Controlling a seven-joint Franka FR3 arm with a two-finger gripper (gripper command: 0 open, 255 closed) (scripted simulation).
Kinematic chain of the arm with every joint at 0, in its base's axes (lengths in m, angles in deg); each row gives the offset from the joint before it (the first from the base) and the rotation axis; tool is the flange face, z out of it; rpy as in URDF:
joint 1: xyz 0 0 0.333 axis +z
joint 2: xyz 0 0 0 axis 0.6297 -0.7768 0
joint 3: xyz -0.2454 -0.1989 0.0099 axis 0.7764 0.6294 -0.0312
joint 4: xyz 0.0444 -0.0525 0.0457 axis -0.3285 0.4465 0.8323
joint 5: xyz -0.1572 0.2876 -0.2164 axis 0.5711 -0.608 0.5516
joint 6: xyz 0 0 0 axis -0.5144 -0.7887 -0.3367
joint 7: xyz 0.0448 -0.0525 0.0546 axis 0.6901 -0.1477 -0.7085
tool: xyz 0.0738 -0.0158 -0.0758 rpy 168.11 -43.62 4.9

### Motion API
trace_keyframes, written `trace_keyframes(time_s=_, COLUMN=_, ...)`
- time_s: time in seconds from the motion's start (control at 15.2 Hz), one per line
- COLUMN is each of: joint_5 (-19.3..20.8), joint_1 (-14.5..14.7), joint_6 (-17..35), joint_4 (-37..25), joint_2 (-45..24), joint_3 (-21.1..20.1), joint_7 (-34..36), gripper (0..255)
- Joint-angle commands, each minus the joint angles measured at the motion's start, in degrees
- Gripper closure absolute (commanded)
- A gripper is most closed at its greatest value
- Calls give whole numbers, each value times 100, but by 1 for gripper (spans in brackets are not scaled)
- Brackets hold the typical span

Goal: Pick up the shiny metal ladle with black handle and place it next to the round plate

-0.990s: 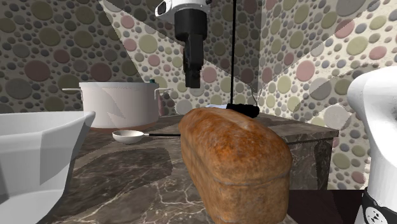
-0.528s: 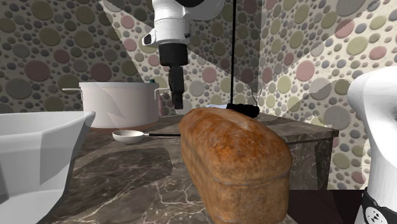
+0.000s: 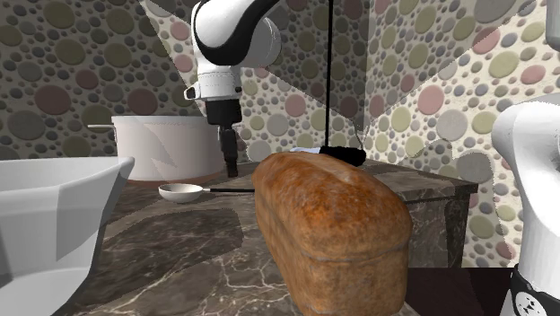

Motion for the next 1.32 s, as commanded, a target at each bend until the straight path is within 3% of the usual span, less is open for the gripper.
trace_keyframes(time_s=0.0, joint_5=-104, joint_1=-89, joint_6=124, joint_4=-311, joint_2=-463, joint_3=36, joint_7=-217, gripper=0)
trace_keyframes(time_s=0.59, joint_5=-238, joint_1=-198, joint_6=678, joint_4=-164, joint_2=-886, joint_3=24, joint_7=-344, gripper=0)
trace_keyframes(time_s=1.06, joint_5=-237, joint_1=-198, joint_6=677, joint_4=-164, joint_2=-886, joint_3=24, joint_7=-343, gripper=0)
trace_keyframes(time_s=1.12, joint_5=-237, joint_1=-198, joint_6=677, joint_4=-164, joint_2=-886, joint_3=24, joint_7=-343, gripper=255)
trace_keyframes(time_s=1.25, joint_5=-237, joint_1=-198, joint_6=677, joint_4=-164, joint_2=-886, joint_3=24, joint_7=-343, gripper=255)
